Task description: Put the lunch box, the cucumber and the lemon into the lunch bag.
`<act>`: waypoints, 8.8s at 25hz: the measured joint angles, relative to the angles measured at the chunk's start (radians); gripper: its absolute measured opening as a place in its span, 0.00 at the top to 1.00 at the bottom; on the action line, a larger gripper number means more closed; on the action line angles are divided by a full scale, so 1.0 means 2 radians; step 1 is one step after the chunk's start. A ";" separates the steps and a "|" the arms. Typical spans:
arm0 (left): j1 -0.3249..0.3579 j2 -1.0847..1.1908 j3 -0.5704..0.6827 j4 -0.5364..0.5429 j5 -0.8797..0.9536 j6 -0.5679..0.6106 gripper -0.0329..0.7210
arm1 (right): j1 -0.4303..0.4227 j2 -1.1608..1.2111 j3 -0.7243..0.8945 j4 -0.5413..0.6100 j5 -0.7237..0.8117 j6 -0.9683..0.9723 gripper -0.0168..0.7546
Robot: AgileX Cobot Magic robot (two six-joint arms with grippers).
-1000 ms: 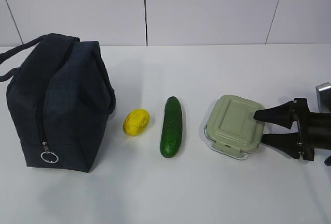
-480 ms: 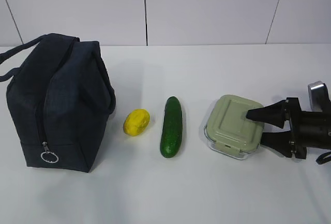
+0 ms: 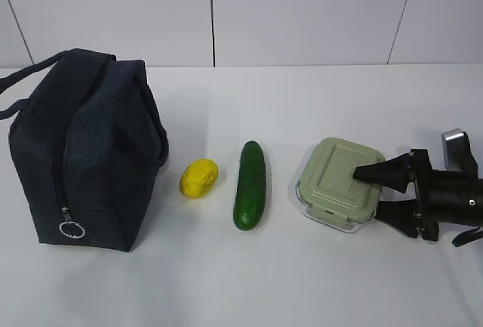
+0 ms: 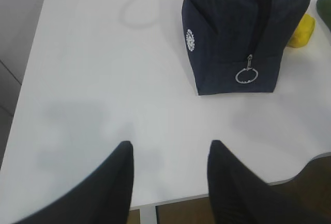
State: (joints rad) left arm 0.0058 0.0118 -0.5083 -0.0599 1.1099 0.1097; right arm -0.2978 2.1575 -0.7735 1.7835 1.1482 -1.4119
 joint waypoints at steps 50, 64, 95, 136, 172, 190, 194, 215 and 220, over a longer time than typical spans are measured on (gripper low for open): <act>0.000 0.000 0.000 0.000 0.000 0.000 0.53 | 0.000 0.002 -0.001 0.014 0.002 -0.005 0.34; 0.000 0.000 0.000 0.000 0.000 0.000 0.53 | 0.000 0.002 -0.001 0.016 0.002 -0.007 0.37; 0.000 0.000 0.000 0.000 0.000 0.000 0.53 | 0.000 0.002 -0.001 0.018 0.003 -0.013 0.42; 0.000 0.000 0.000 0.000 0.000 0.000 0.53 | 0.000 0.002 -0.001 -0.017 0.012 -0.011 0.46; 0.000 0.000 0.000 0.000 0.000 0.000 0.53 | 0.000 0.002 -0.001 -0.024 0.012 -0.007 0.47; 0.000 0.000 0.000 0.000 0.000 0.000 0.53 | 0.000 0.002 -0.001 -0.026 0.012 0.000 0.49; 0.000 0.000 0.000 0.000 0.000 0.000 0.53 | 0.001 -0.003 -0.001 -0.031 0.009 0.005 0.49; 0.000 0.000 0.000 0.000 0.000 0.000 0.53 | 0.001 -0.015 -0.001 -0.041 -0.004 0.029 0.49; 0.000 0.000 0.000 0.000 0.000 0.000 0.53 | 0.001 -0.015 -0.001 -0.042 -0.006 0.030 0.49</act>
State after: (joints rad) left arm 0.0058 0.0118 -0.5083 -0.0599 1.1099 0.1097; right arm -0.2962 2.1270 -0.7756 1.6990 1.1367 -1.3511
